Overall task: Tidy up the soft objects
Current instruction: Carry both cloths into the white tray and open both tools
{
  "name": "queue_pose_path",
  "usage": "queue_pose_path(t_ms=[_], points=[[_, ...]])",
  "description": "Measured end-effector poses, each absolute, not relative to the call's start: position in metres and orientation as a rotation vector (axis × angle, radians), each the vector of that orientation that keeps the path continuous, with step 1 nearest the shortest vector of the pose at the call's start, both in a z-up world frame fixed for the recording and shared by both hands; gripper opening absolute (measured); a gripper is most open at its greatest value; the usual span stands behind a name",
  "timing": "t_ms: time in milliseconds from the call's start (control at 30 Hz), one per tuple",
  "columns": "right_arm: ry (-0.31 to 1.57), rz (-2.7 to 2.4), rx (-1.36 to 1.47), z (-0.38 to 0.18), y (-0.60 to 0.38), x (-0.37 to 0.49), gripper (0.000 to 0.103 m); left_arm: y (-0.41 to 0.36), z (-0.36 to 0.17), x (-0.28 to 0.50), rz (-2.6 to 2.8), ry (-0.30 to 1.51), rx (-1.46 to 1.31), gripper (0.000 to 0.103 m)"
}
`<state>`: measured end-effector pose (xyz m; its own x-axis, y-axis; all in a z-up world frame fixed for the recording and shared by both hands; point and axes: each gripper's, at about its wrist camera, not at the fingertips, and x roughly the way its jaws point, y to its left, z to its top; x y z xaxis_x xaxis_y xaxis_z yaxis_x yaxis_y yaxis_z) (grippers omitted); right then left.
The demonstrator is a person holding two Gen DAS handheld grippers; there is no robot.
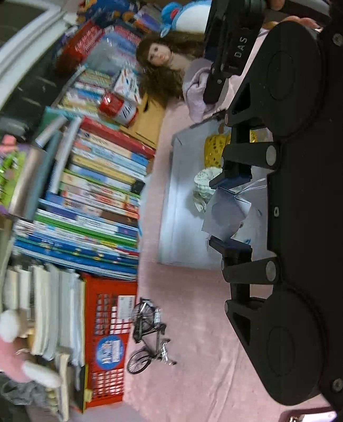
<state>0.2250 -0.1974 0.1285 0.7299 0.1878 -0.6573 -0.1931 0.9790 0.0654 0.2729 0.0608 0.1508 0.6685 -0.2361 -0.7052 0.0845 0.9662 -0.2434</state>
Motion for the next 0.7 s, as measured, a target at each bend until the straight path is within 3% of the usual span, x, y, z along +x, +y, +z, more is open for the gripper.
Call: queue_pose_path(t_ms=[700], points=[[0.845, 0.067, 0.146, 0.057, -0.235, 0.332, 0.047, 0.036, 0.061, 0.389, -0.047, 1.023, -0.181, 0.038]])
